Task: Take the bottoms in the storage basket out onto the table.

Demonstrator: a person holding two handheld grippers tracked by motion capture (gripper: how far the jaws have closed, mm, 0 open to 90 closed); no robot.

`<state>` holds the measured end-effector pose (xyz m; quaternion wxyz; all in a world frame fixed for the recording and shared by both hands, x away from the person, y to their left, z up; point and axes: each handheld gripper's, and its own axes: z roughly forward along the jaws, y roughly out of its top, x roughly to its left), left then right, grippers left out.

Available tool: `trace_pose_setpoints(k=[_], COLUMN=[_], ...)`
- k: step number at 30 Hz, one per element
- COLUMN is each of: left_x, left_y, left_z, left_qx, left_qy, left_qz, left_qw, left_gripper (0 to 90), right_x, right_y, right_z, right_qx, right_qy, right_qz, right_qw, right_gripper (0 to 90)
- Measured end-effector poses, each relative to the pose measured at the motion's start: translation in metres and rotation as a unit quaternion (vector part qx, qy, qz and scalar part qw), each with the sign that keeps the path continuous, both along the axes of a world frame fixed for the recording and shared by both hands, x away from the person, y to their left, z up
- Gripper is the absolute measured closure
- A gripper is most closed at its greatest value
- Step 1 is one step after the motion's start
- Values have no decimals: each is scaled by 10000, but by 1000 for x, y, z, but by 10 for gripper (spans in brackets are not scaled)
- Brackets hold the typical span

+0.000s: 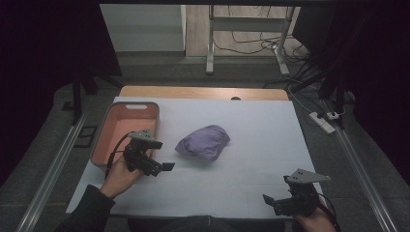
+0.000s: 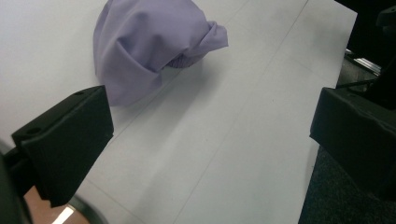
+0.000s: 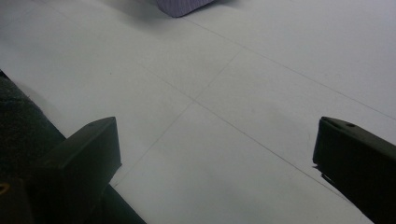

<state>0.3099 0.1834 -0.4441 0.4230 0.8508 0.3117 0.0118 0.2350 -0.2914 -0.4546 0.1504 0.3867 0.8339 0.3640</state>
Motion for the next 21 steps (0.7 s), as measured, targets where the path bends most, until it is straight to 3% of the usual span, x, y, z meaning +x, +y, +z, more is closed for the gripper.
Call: trace_pose_setpoints(k=[21], left_x=[-16], left_y=[27], left_z=[-1], left_qx=[-93], left_qy=[-50], left_qz=[321], left_qw=[9994], left_gripper=[0], right_x=[0], right_y=[0], right_z=[0], right_qx=[-4], right_qy=[-4], right_qz=[-16], right_qw=[10000], right_gripper=[5])
